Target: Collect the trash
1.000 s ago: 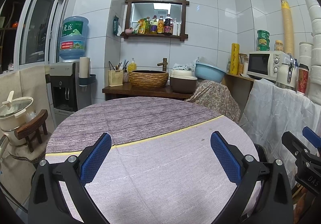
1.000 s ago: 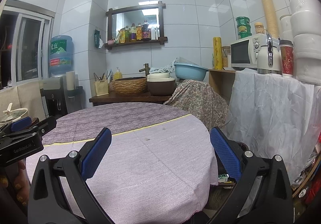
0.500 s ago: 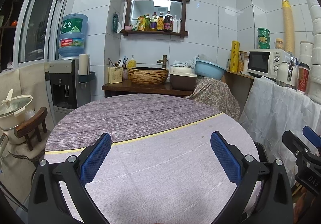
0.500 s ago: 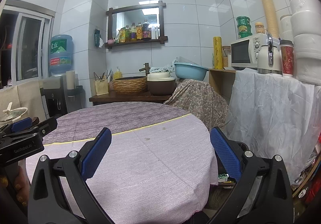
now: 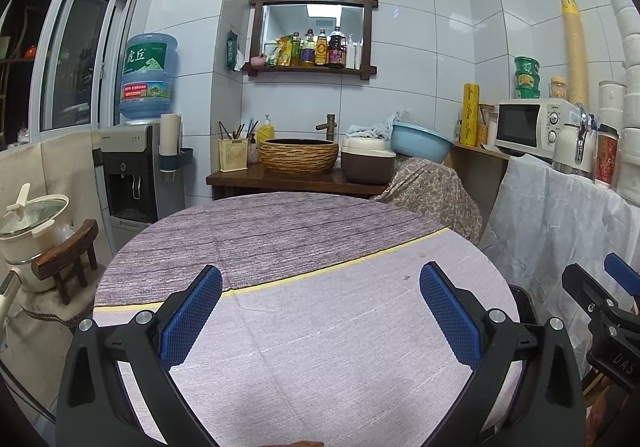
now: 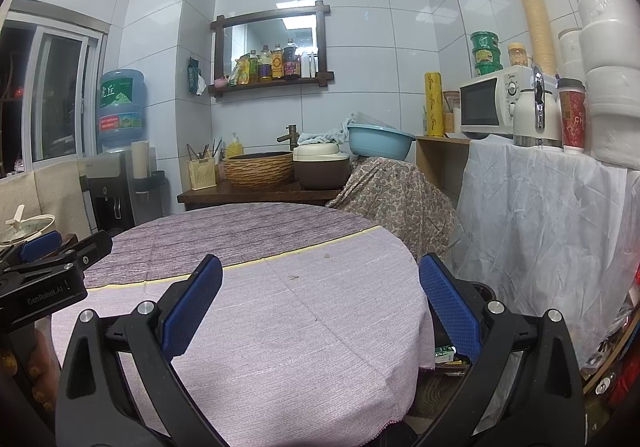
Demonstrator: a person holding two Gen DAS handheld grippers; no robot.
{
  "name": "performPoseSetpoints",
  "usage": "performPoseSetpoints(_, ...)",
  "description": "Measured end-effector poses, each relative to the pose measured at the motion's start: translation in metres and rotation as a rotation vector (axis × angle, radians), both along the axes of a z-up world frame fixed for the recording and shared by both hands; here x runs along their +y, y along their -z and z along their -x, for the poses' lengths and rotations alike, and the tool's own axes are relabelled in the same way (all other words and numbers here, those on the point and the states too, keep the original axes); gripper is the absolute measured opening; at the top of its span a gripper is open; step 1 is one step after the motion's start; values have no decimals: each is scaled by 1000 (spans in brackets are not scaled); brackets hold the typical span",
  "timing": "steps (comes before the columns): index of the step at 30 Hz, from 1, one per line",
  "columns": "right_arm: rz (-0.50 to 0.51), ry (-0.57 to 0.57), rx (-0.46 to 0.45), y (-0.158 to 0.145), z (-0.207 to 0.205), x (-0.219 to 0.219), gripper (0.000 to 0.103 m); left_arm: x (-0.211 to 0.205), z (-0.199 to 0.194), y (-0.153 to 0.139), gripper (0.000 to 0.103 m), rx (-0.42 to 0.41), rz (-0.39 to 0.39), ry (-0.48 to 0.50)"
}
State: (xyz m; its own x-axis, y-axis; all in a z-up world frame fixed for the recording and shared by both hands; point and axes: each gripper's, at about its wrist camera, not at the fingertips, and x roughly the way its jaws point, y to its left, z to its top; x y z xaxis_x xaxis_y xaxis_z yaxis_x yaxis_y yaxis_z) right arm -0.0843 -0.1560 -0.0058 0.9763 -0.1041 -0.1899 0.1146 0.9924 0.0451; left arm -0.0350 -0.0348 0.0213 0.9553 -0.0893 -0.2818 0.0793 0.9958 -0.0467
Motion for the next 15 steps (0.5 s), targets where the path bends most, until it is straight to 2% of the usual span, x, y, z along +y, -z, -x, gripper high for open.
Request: performPoseSetpoints(15, -3, 1, 3, 0, -1, -2, 97, -2, 0, 0, 98, 3, -11, 7)
